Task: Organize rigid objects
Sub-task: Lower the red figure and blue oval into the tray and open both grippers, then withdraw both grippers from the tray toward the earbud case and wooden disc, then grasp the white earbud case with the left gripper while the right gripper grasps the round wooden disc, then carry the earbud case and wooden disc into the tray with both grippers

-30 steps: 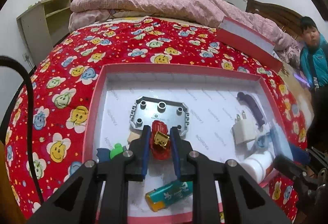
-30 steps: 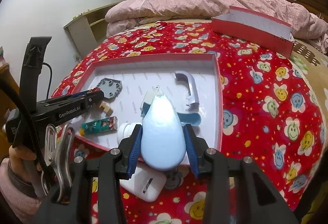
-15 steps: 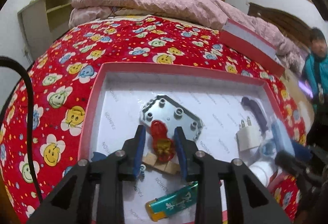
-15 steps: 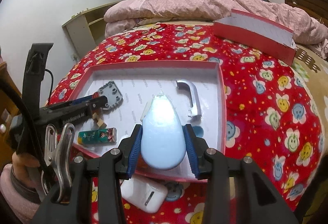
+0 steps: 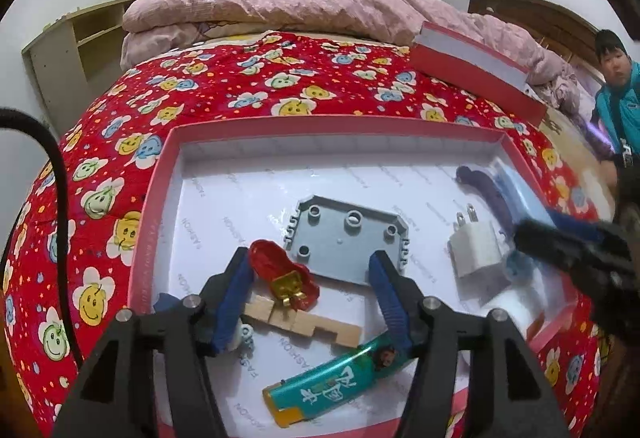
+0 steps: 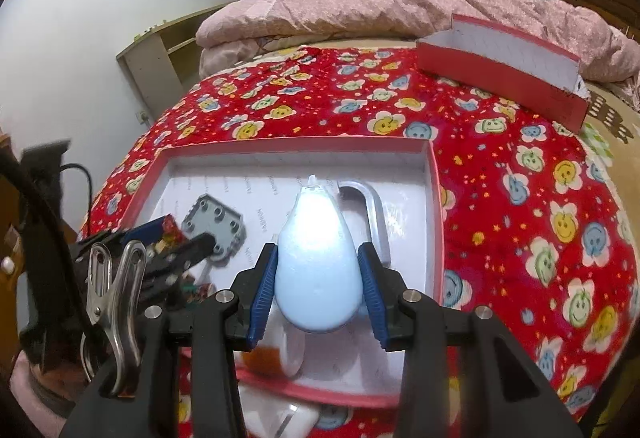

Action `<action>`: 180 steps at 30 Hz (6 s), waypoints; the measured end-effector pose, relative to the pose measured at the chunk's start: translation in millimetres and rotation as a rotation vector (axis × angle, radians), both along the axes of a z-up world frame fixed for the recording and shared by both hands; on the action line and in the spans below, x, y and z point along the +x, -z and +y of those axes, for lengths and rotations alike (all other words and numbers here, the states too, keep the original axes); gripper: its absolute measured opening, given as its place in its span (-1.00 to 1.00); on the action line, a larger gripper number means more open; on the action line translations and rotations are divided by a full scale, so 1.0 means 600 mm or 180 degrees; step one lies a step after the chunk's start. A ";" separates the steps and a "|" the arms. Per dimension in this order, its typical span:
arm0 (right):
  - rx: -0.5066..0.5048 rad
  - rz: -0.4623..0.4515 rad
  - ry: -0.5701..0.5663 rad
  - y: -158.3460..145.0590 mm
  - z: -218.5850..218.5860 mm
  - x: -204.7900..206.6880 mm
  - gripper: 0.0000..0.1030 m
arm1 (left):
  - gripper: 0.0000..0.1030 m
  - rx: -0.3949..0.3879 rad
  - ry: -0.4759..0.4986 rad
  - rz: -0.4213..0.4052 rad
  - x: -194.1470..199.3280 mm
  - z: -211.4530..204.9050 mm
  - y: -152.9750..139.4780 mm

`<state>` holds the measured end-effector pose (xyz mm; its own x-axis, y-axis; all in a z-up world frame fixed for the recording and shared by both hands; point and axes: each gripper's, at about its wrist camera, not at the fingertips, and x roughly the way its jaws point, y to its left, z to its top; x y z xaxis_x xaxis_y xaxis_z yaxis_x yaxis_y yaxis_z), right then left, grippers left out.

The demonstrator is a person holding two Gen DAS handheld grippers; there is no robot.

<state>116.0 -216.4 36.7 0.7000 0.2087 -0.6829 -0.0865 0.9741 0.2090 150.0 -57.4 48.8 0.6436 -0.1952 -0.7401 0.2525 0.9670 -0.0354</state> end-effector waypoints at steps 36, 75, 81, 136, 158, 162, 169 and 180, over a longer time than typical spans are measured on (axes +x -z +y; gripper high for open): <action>0.0011 0.0105 -0.0071 0.012 0.002 0.086 0.16 | 0.45 0.0074 0.0026 0.0081 0.000 -0.012 0.005; -0.0192 0.0157 -0.0194 0.018 -0.050 -0.154 0.29 | 0.45 -0.0102 0.0005 0.0113 -0.141 0.015 -0.031; -0.0380 0.0236 -0.0183 0.048 -0.061 -0.185 0.29 | 0.45 -0.0073 0.0112 0.0042 -0.175 -0.002 -0.042; -0.0603 0.0120 -0.0338 0.086 -0.072 -0.180 0.30 | 0.15 0.0165 0.0152 0.0268 -0.194 -0.068 0.020; -0.0548 0.0162 -0.0194 0.090 -0.085 -0.126 0.12 | 0.15 0.0072 -0.0001 0.0241 -0.197 -0.023 0.012; -0.0609 0.0148 -0.0133 0.089 -0.086 -0.130 -0.25 | 0.15 0.0070 -0.0021 0.0225 -0.198 -0.019 0.008; -0.0533 0.0158 -0.0144 0.086 -0.080 -0.138 -0.37 | 0.15 0.0048 -0.0029 0.0195 -0.204 -0.014 0.001; -0.0557 0.0089 -0.0390 0.055 -0.030 -0.161 -0.37 | 0.15 0.0023 -0.0137 0.0097 -0.203 0.016 -0.026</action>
<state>19.5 -234.5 3.9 0.6569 0.1676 -0.7351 -0.2030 0.9783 0.0417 28.2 -47.8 64.2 0.6283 -0.1623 -0.7609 0.2094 0.9772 -0.0355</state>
